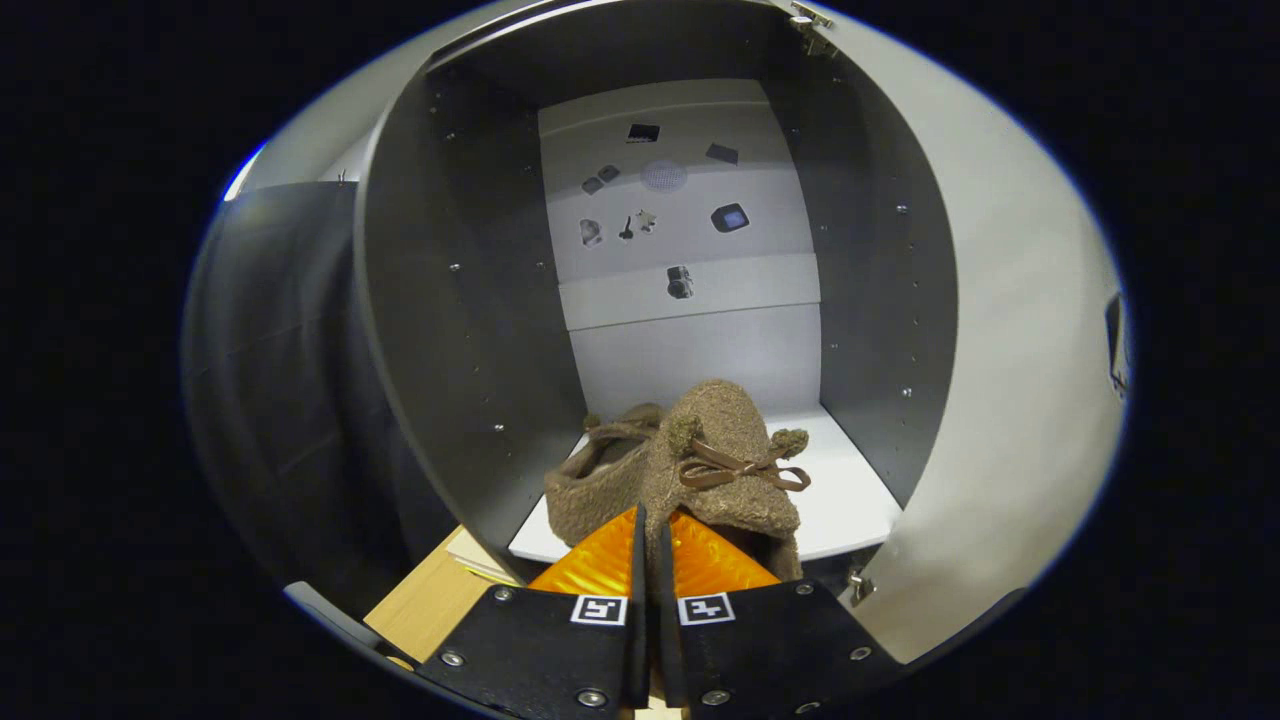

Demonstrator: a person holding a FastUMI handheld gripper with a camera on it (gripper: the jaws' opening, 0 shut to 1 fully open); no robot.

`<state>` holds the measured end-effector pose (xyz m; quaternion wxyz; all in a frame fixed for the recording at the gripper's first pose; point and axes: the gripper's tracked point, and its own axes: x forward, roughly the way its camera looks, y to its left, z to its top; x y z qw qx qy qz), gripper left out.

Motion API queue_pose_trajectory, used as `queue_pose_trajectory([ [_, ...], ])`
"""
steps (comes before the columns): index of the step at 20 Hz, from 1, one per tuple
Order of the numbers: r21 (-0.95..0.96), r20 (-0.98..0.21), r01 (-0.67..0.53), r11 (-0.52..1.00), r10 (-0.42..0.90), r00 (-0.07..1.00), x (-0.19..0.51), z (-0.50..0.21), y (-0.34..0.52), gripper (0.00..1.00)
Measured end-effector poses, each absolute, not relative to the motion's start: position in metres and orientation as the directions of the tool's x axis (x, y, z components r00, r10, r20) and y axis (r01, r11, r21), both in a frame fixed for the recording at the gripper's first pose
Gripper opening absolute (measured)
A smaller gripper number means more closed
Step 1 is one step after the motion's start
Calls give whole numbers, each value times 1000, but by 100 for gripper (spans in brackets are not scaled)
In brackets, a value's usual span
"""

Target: Open the shoe cabinet door, grab the shoes and put them into the shoe cabinet, then close the shoe cabinet door.

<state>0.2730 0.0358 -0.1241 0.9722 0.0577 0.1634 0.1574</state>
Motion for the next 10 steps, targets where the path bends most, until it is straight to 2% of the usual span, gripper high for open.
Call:
queue_pose_trajectory([
  [10, 90, -377, -254, 963, 269, 886, 389, -145, 28, 5],
])
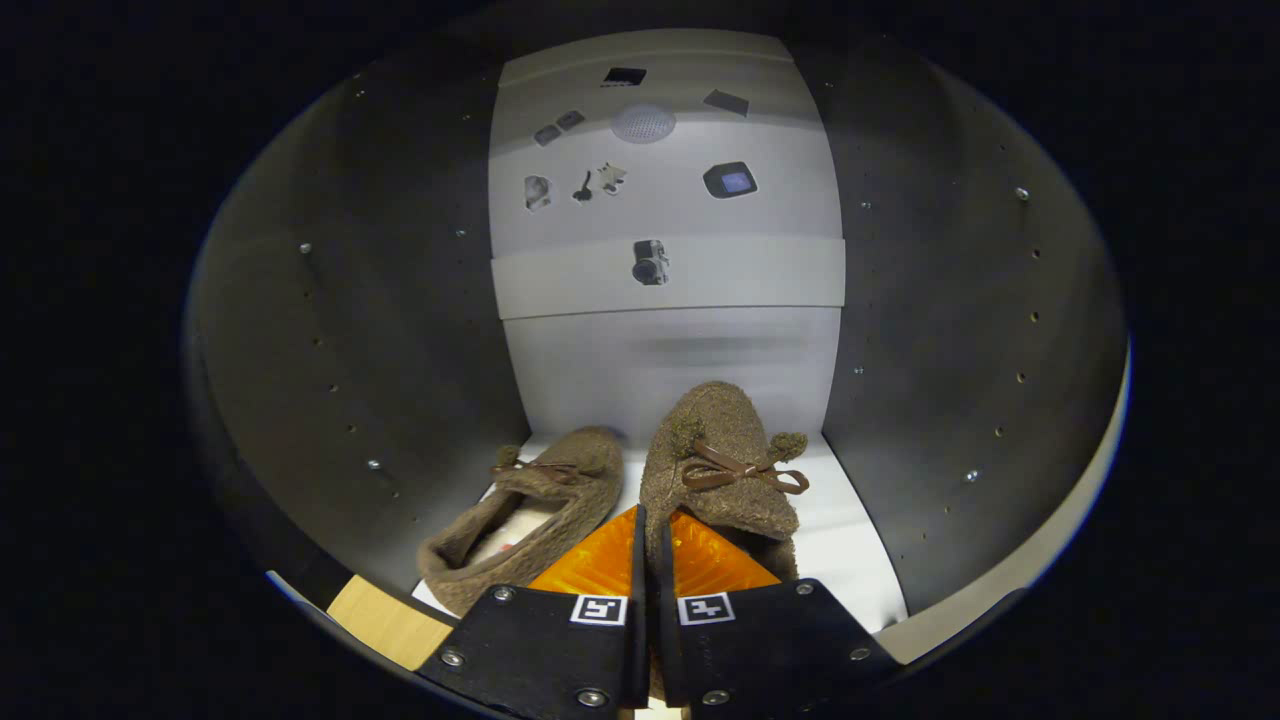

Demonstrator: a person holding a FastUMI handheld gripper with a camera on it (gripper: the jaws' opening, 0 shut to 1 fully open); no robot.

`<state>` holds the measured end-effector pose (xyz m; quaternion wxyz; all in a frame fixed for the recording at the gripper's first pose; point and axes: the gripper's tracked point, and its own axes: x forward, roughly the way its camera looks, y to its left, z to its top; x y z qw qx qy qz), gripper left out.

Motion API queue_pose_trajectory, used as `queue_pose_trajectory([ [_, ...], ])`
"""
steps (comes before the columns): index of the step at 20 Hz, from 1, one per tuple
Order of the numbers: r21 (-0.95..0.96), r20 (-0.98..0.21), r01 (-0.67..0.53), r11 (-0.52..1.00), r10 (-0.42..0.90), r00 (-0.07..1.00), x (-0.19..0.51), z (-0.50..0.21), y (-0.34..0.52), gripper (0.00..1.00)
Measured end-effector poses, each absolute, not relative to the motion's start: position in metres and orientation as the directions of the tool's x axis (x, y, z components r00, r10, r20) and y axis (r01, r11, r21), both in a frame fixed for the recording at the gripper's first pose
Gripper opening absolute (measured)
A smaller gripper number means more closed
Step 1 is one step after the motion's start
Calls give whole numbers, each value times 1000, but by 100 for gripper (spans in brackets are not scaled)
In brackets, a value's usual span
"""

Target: Open the shoe cabinet door, grab the shoes and put them into the shoe cabinet, then close the shoe cabinet door.

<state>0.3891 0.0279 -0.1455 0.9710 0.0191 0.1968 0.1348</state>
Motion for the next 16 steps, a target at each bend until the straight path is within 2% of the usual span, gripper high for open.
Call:
queue_pose_trajectory([
  [6, 111, -452, -190, 976, 220, 865, 425, -173, 18, 5],
  [10, 161, -452, -163, 973, 220, 865, 430, -178, 22, 17],
  [16, 141, -438, -175, 974, 220, 872, 420, -170, 32, 23],
])
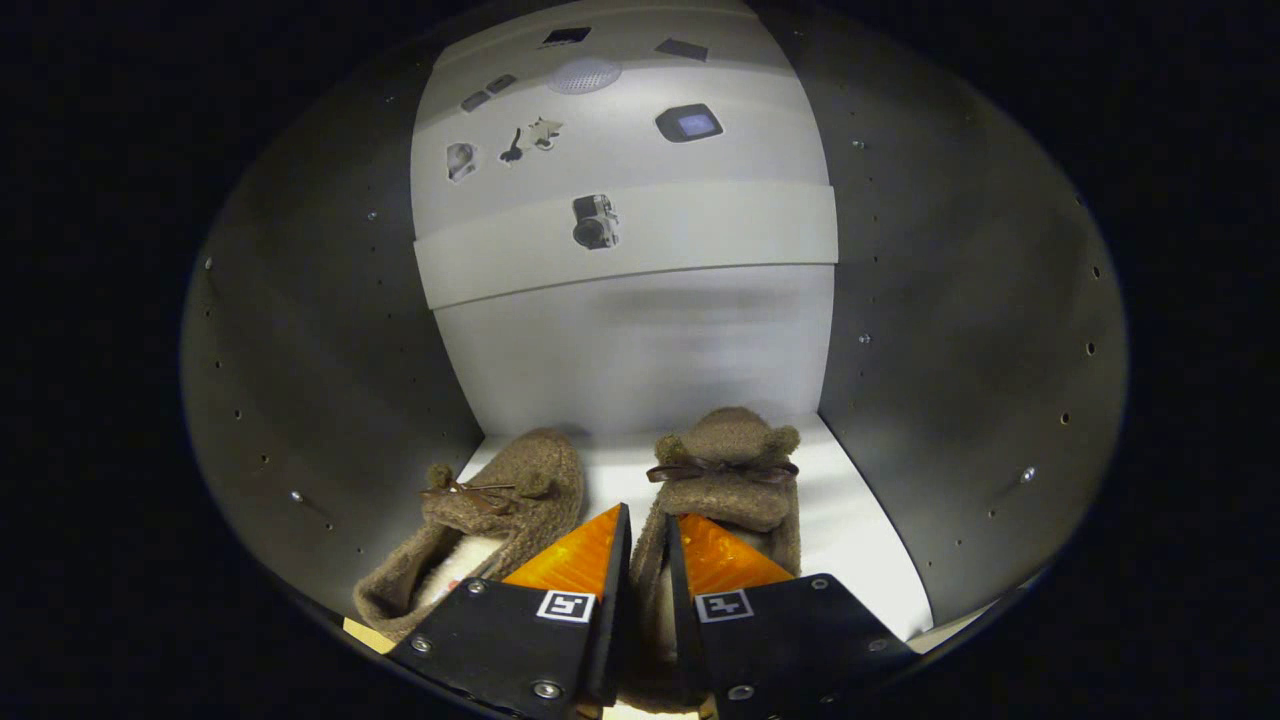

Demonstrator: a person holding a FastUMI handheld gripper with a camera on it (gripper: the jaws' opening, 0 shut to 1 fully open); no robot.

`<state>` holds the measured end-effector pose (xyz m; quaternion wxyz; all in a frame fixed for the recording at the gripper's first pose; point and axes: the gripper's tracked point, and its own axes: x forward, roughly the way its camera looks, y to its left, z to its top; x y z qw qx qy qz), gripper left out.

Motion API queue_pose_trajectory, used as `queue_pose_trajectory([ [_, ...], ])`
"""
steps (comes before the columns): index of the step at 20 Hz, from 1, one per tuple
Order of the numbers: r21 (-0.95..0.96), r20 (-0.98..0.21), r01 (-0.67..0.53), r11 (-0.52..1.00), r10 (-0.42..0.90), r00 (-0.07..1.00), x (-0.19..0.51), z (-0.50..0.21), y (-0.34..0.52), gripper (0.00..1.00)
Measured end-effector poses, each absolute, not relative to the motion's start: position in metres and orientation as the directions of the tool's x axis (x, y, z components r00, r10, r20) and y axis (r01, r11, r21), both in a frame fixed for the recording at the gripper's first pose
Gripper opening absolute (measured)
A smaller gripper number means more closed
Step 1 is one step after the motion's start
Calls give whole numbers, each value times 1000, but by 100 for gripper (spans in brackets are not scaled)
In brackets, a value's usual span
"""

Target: Open the shoe cabinet door, grab the shoes and put them into the shoe cabinet, then close the shoe cabinet door.

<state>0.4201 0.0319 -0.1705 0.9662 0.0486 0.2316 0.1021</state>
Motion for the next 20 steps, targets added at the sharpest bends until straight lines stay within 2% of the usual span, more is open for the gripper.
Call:
queue_pose_trajectory([
  [4, 133, -434, -173, 976, 214, 875, 401, -165, 31, 23],
  [8, 105, -374, -153, 983, 182, 909, 364, -141, 27, 22],
  [14, 101, -226, -179, 979, 198, 954, 258, -75, 39, 22],
  [20, 104, -129, -123, 987, 136, 982, 141, -37, 19, 22],
])
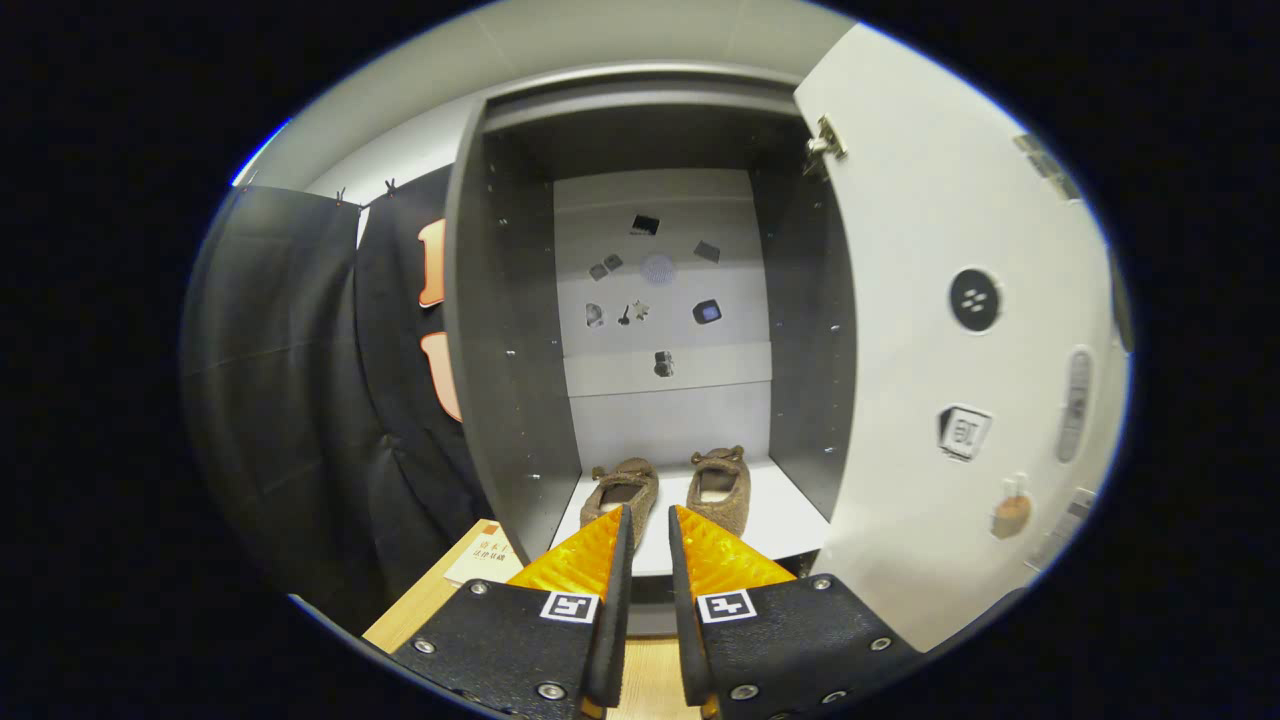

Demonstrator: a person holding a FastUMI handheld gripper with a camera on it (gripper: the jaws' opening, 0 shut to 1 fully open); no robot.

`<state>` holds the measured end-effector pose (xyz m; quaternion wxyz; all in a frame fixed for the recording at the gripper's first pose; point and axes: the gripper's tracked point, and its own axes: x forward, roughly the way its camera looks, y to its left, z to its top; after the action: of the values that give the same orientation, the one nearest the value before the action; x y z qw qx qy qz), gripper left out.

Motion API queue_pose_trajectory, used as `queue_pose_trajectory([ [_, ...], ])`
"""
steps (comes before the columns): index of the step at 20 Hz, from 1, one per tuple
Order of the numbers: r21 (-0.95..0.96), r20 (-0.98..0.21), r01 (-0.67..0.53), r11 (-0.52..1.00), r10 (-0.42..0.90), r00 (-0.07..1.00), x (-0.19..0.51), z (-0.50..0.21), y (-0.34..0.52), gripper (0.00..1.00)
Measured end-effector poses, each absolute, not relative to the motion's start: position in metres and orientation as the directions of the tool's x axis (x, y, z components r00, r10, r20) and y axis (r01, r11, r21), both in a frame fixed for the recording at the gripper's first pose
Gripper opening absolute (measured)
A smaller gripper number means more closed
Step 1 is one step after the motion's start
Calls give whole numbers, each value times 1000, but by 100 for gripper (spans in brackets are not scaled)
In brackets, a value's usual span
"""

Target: Open the shoe cabinet door, grab the shoes and put them into the shoe cabinet, then close the shoe cabinet door.

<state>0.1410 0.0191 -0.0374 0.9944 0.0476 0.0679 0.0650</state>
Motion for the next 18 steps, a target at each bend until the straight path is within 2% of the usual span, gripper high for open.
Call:
queue_pose_trajectory([
  [8, 75, -150, 43, 996, -32, 988, -1, -28, -37, 22],
  [18, 91, -163, 239, 967, -223, 961, -82, -46, -158, 24],
])
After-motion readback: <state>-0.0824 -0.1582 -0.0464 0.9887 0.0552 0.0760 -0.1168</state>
